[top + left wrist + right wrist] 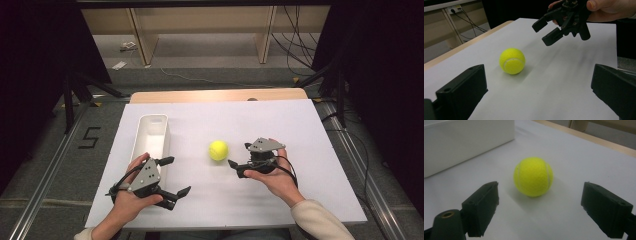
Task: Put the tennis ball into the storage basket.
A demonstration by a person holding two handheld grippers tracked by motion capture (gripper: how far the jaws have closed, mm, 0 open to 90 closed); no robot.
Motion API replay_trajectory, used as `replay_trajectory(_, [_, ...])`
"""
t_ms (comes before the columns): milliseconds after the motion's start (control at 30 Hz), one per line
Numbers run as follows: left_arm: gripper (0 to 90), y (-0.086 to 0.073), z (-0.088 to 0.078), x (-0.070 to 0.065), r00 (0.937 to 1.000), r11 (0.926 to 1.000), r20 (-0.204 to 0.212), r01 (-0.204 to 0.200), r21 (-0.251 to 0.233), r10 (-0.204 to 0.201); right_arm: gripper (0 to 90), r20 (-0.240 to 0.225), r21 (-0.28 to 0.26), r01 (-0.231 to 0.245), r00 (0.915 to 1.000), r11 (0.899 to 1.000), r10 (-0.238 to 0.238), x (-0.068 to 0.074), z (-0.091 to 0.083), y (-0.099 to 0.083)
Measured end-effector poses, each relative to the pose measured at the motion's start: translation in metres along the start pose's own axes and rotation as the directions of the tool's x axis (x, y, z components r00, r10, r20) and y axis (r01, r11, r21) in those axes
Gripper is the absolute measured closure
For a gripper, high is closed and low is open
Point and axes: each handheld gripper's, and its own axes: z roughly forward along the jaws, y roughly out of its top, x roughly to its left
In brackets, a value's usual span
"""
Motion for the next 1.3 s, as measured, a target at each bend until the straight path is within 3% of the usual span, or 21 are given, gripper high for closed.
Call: replay_trajectory(1300, [0.0,0.001,-0.001,0.000,1.0000,1.0000,0.002,0.000,-0.003,0.000,15.2,0.009,0.030,0.006,0.9999,1.000,-0.007,0.002,0.033,0.008])
